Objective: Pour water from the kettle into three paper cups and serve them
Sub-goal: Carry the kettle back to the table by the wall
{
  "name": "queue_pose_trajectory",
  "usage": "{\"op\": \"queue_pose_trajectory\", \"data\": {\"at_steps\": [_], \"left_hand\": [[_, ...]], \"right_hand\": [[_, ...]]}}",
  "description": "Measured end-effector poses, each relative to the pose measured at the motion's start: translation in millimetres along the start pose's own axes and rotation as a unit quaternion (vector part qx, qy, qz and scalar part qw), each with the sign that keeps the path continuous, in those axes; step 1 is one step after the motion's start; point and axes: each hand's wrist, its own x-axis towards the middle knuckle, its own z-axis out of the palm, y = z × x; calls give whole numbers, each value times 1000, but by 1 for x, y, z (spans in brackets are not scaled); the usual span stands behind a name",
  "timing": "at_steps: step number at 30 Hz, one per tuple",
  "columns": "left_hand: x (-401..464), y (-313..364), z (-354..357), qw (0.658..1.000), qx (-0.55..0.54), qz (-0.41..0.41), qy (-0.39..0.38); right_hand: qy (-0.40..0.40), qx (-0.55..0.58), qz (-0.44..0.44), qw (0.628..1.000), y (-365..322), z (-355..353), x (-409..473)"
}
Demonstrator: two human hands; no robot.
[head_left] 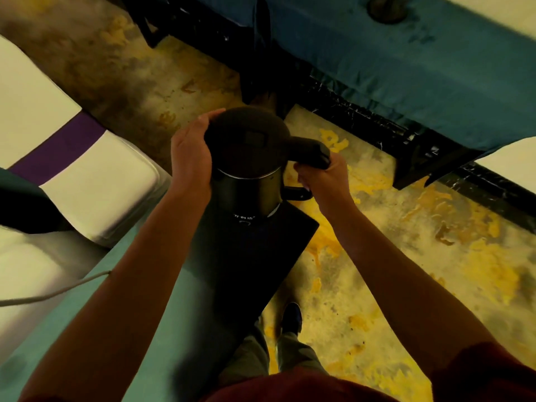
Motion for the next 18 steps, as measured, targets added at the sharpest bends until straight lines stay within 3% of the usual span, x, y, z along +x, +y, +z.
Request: {"op": "queue_pose_trajectory", "data": {"at_steps": [14,18], "left_hand": [[-60,69,149,995,-77,36,-52],[-59,80,192,992,-99,9,-81]], "right_hand": [[70,61,-73,993,-91,-144,-9],[85,76,-85,990,-106,-182,3]]}}
